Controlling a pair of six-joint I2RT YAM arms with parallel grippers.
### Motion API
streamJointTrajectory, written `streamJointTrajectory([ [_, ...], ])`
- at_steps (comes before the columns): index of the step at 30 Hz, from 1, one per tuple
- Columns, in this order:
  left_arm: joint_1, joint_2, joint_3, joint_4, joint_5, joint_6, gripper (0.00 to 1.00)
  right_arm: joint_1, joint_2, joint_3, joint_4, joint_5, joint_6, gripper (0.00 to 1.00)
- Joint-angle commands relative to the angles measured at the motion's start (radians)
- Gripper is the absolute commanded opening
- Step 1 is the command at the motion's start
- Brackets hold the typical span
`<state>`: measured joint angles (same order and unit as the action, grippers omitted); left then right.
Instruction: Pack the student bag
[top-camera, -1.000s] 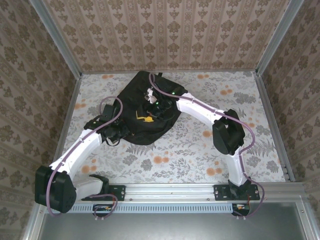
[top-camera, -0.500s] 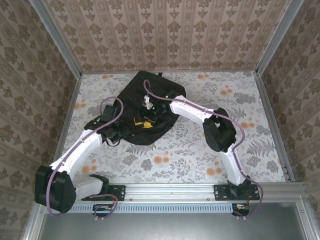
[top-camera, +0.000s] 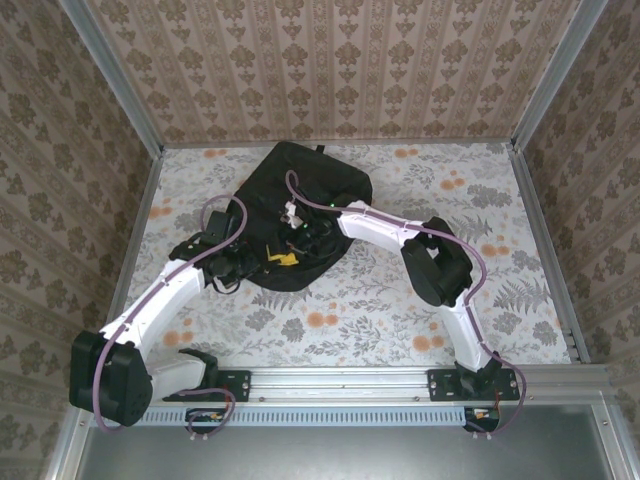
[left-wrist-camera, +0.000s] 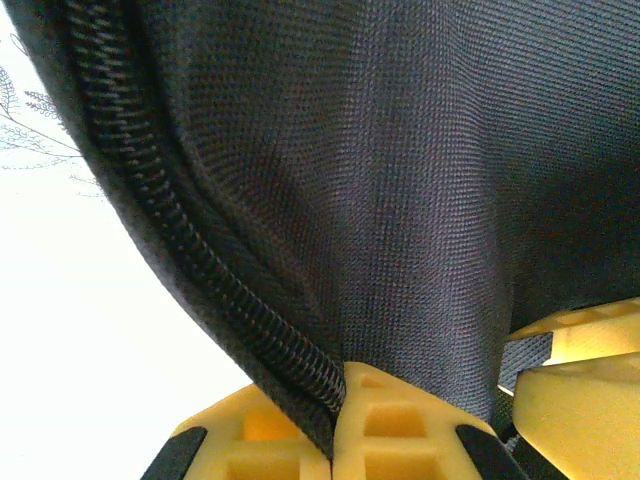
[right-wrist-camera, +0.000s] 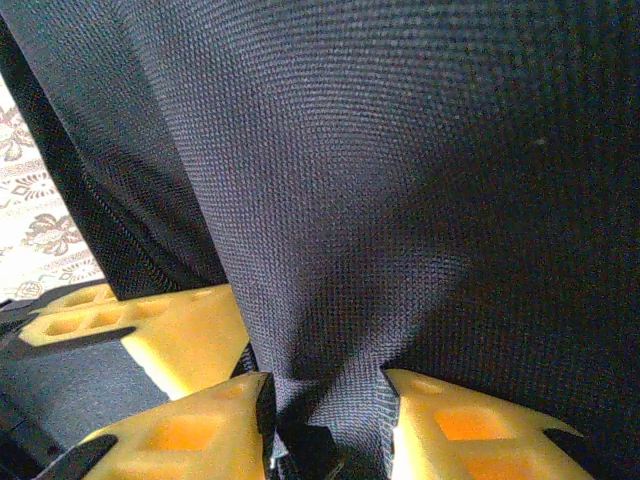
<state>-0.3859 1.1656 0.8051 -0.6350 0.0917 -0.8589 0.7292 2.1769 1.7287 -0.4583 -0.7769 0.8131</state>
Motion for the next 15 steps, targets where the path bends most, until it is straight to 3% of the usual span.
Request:
streamJointTrajectory([
  [1, -0.004, -0.006, 0.0, 0.032, -0.008, 0.018, 0.0, 0.008, -0.048, -0.026, 0.023, -0.042, 0.021, 0.35],
  [15, -0.005, 0.003, 0.003, 0.031, -0.006, 0.013, 0.0, 0.008, -0.088, -0.066, 0.094, -0.066, 0.053, 0.35],
])
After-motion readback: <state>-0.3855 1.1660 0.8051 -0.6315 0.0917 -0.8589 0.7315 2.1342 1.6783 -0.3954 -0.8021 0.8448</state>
